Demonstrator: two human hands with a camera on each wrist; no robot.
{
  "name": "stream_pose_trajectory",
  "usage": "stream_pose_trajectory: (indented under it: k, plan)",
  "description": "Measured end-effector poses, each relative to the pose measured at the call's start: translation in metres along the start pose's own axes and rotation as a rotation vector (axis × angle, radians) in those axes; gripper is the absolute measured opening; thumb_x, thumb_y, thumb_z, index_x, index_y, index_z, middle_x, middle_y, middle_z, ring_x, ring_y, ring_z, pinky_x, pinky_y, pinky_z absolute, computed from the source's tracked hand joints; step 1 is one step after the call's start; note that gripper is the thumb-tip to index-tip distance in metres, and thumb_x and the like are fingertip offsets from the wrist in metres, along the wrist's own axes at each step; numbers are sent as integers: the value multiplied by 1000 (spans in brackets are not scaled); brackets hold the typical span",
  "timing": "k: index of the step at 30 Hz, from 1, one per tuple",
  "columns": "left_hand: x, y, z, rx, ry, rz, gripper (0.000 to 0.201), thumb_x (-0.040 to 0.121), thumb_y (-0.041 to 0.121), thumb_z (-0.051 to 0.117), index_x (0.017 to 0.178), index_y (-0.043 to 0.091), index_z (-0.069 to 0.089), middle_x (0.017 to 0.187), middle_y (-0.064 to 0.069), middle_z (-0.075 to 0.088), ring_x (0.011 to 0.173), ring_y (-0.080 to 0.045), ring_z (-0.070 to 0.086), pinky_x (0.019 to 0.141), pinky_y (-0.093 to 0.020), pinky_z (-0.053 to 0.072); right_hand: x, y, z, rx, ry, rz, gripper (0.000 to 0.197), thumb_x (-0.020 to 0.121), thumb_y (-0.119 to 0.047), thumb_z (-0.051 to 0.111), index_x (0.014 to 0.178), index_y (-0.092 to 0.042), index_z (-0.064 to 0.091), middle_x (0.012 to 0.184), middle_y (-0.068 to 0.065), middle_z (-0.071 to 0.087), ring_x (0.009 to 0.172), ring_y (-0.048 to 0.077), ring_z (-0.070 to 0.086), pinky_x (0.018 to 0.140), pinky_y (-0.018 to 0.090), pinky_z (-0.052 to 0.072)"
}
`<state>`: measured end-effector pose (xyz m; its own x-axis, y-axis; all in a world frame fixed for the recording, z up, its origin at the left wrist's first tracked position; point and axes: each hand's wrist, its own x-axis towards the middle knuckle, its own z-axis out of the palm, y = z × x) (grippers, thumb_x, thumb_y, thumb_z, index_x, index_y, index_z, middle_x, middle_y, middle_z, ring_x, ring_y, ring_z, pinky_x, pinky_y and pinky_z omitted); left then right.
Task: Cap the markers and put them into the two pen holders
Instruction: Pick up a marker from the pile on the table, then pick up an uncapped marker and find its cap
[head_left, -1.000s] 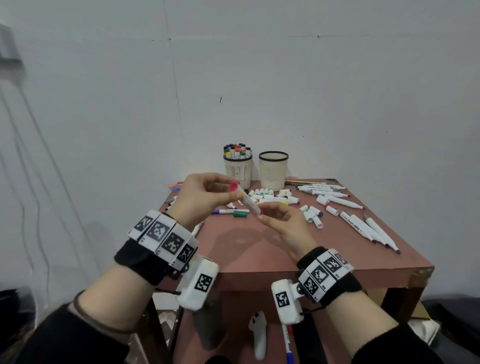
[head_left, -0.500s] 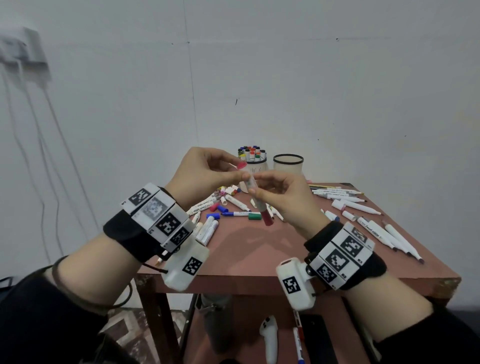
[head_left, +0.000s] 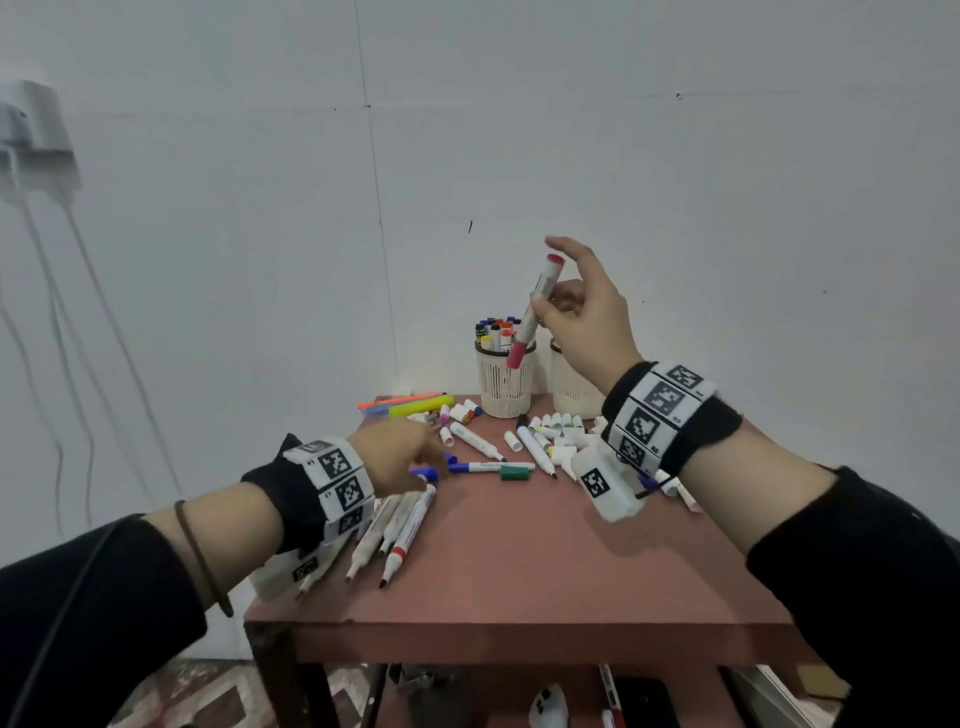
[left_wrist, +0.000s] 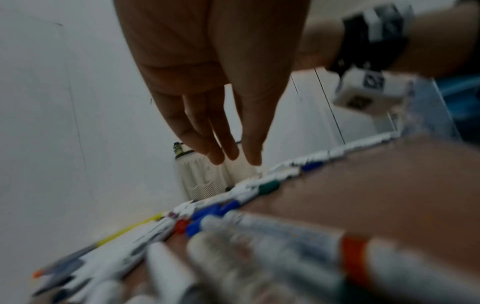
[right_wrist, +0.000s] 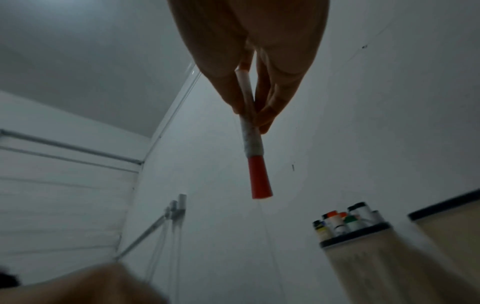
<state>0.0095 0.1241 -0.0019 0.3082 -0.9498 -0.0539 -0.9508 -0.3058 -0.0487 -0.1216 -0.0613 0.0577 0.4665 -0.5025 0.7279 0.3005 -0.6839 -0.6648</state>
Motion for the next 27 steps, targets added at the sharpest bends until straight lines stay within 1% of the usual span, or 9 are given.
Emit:
stream_pose_trajectory:
  k: [2, 4, 9, 14, 17, 20, 22, 24, 27]
  plan:
    - [7, -4, 2, 109, -78, 28, 29, 89, 22, 59, 117, 26, 65, 121, 2, 57, 108, -14, 52, 83, -24, 39, 13, 9, 3, -54, 30, -25, 46, 87, 0, 57, 127, -23, 49, 81, 6, 64, 72, 6, 62, 68, 7, 46]
    - [14, -8, 3, 150, -110, 34, 28, 90, 22, 58, 116, 28, 65, 122, 3, 55, 113, -14, 50, 83, -24, 39, 24, 20, 6, -97, 49, -36, 40, 88, 1, 54, 122, -20, 49, 87, 10, 64, 75, 9, 62, 63, 4, 44]
    - [30, -9, 10, 183, -162, 75, 30, 88, 16, 57, 113, 30, 67, 124, 3, 53, 116, -16, 49, 84, -26, 42, 46, 47, 17, -154, 45, -32, 36, 89, 3, 52, 119, -17, 46, 87, 12, 59, 81, 26, 64, 60, 7, 45]
    - [40, -7, 10, 232, -217, 107, 33, 85, 13, 60, 114, 29, 66, 124, 1, 54, 115, -20, 51, 88, -38, 49, 70, 68, 30, -184, 41, -22, 36, 90, 3, 50, 119, -18, 44, 92, 18, 61, 83, 30, 63, 59, 11, 46]
    - [43, -4, 11, 246, -213, 132, 33, 85, 13, 60, 115, 27, 66, 122, -1, 54, 114, -23, 51, 88, -38, 48, 81, 74, 37, -210, 36, -17, 35, 90, 4, 49, 119, -15, 44, 92, 19, 61, 82, 30, 63, 57, 9, 45]
    - [45, -3, 12, 246, -218, 141, 30, 85, 15, 60, 114, 22, 66, 119, -3, 56, 111, -24, 52, 82, -34, 47, 88, 78, 44, -257, -16, -10, 32, 90, 6, 43, 117, -12, 45, 82, 12, 58, 71, 23, 58, 51, 6, 41]
    - [46, -4, 10, 229, -200, 143, 28, 85, 16, 59, 111, 23, 66, 117, -1, 58, 108, -23, 54, 77, -31, 43, 90, 79, 49, -283, -52, -3, 32, 89, 8, 39, 113, -11, 46, 71, 1, 51, 59, 14, 51, 49, 13, 40]
    - [43, -7, 6, 169, -154, 139, 27, 86, 19, 59, 110, 25, 67, 116, 2, 60, 107, -20, 55, 78, -27, 41, 92, 80, 55, -285, -47, 0, 30, 90, 7, 39, 114, -10, 46, 66, -4, 47, 55, 9, 48, 52, 19, 42]
    - [31, -7, -3, 2, -28, 125, 26, 86, 21, 61, 110, 28, 68, 112, 6, 65, 101, -12, 57, 81, -21, 41, 94, 79, 60, -216, -2, -29, 29, 91, 8, 40, 114, -8, 45, 62, -7, 52, 51, 0, 55, 50, 7, 40]
